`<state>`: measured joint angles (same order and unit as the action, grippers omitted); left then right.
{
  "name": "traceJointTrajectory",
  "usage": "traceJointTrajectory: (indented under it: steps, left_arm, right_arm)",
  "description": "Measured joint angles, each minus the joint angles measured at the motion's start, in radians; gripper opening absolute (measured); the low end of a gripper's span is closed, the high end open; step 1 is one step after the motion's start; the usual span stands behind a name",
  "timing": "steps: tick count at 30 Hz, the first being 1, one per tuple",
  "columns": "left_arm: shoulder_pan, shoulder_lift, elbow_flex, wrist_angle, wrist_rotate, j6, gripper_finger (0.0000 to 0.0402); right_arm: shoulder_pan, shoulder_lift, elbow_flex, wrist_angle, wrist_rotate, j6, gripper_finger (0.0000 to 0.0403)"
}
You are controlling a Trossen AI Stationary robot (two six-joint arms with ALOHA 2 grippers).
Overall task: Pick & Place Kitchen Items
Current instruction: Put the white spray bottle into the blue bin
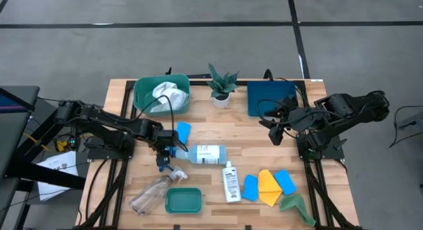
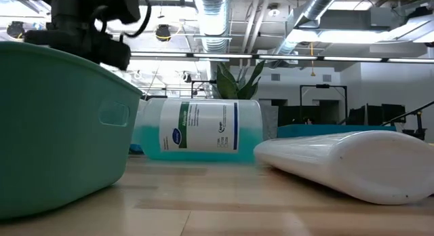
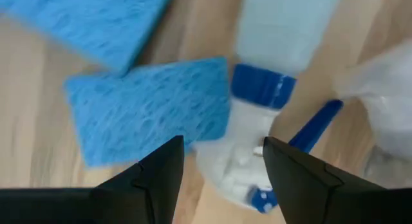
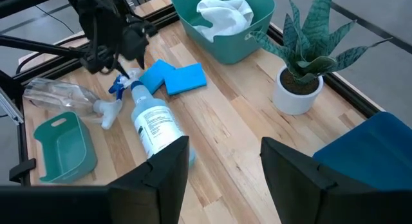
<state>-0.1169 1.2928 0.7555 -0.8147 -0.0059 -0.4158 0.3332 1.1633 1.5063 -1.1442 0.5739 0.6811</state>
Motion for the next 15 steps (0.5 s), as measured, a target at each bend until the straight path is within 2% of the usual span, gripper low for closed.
traceJointTrajectory:
  steps: [9, 15]
  left_arm:
    - [-0.001, -0.210, -0.018, -0.024, 0.011, -0.315, 0.0209]
    - [-0.004, -0.374, -0.224, 0.138, 0.118, -0.593, 0.0209]
  right_arm:
    - [0.000, 0.000, 0.000, 0.000, 0.000, -0.008, 0.0185]
    - [0.000, 0.000, 0.000, -0.003, 0.000, -0.009, 0.0185]
